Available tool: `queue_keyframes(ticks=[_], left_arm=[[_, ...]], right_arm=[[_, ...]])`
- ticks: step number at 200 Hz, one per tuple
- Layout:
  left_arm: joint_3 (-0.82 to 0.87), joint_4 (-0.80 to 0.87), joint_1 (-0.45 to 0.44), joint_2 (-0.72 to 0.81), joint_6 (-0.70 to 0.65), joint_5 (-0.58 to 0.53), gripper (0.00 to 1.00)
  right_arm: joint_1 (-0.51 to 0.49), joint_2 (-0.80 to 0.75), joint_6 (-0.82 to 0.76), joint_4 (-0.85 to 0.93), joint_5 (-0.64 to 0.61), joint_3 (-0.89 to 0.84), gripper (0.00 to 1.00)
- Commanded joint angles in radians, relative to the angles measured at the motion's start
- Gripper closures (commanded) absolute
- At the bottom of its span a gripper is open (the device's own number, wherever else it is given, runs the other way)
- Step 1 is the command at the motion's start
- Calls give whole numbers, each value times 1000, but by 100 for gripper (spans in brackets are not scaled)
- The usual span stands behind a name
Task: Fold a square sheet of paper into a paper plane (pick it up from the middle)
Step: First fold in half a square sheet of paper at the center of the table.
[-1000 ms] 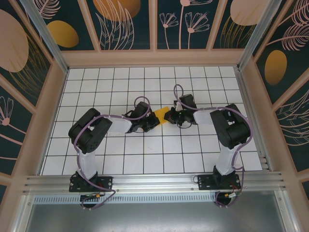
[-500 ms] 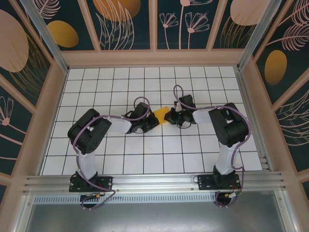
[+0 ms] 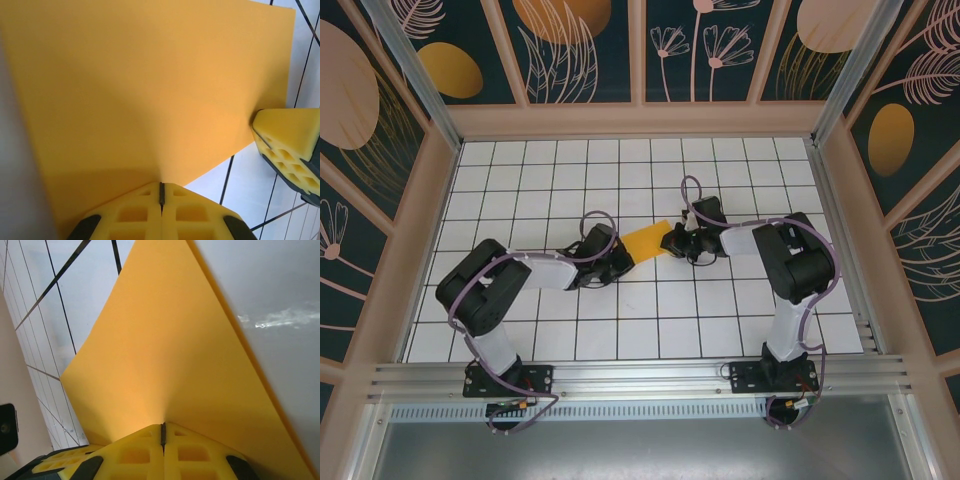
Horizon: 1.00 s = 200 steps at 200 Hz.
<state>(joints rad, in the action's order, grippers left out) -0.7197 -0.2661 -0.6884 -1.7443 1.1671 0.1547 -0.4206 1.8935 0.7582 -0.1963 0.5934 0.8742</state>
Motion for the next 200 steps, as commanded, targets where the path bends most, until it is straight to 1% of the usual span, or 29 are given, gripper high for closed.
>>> queue_keyframes(ticks=[1,35,49,69,83,96,114,129,161,200], left_arm=[[65,84,3,24,44,-96,100],[84,109,7,89,74,-146,100],[91,133,9,123,87,-189,100],[92,113,11,177,75,-234,100],[82,55,11,197,42,-208,100],[84,-31,9,207,21,-164,100],[91,-124,6,212,24,-119,100],[87,-167,6,193,27,-91,100],[50,-168,5,102,42,-35,100],[35,-107,5,52,52,-41,100]], right_arm=[[41,48,-4,93,-139,-46,100],[44,50,-4,93,-139,-50,100],[45,48,-5,92,-139,-51,100],[44,48,-2,87,-136,-51,100],[45,48,-1,84,-130,-50,100],[45,46,0,83,-129,-49,100],[44,44,2,81,-127,-49,100],[44,46,4,80,-126,-50,100],[45,49,6,75,-121,-50,100],[44,49,6,76,-118,-48,100]])
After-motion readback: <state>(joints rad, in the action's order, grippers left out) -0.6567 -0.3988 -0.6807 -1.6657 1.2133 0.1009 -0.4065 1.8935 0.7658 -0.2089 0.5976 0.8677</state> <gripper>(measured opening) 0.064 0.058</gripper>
